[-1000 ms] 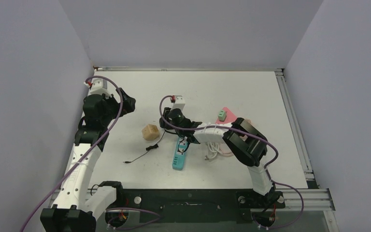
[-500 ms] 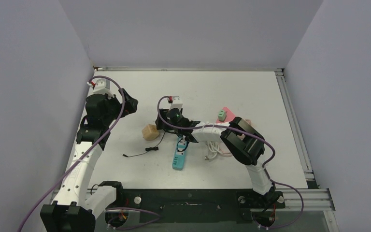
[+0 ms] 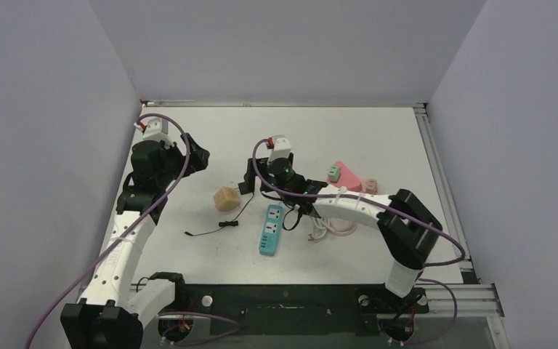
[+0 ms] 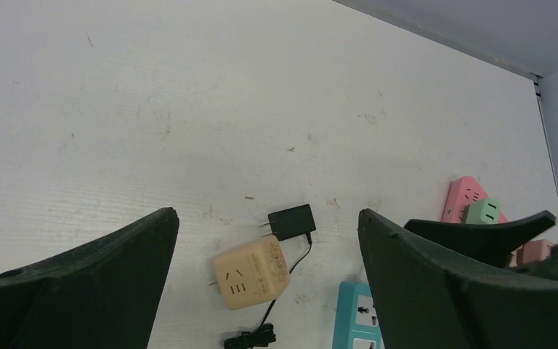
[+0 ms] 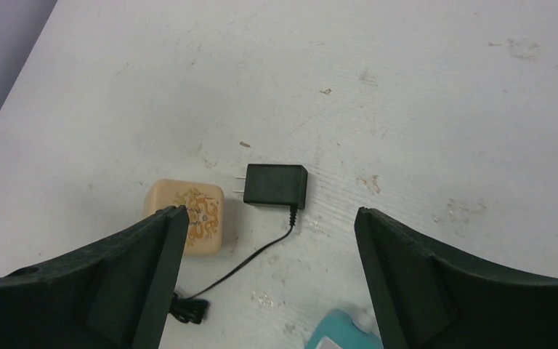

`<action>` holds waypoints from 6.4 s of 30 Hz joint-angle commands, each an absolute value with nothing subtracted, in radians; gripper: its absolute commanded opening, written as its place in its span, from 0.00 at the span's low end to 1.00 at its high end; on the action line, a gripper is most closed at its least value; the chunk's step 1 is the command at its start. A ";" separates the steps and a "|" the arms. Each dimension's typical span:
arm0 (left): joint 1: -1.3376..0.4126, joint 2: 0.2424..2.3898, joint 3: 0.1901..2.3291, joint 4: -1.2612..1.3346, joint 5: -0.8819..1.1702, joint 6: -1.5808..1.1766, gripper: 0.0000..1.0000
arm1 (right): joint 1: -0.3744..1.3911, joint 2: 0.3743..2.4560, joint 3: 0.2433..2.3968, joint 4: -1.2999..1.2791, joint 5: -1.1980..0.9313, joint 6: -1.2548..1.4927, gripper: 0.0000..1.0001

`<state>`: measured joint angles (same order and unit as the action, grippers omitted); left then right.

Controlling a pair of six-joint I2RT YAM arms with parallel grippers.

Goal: Pull the plug off the socket

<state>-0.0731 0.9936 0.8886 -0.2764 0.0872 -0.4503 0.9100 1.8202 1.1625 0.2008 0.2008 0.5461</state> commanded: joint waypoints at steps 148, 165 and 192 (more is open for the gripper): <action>-0.129 1.082 0.941 -0.281 0.213 -0.426 0.93 | 0.956 1.503 1.064 -0.619 1.020 0.865 0.90; -0.130 1.069 0.943 -0.278 0.222 -0.429 0.93 | 0.815 1.866 1.310 -0.627 0.993 0.819 0.88; -0.130 1.068 0.940 -0.271 0.235 -0.437 0.93 | 0.776 1.876 1.260 -0.582 0.905 0.801 0.41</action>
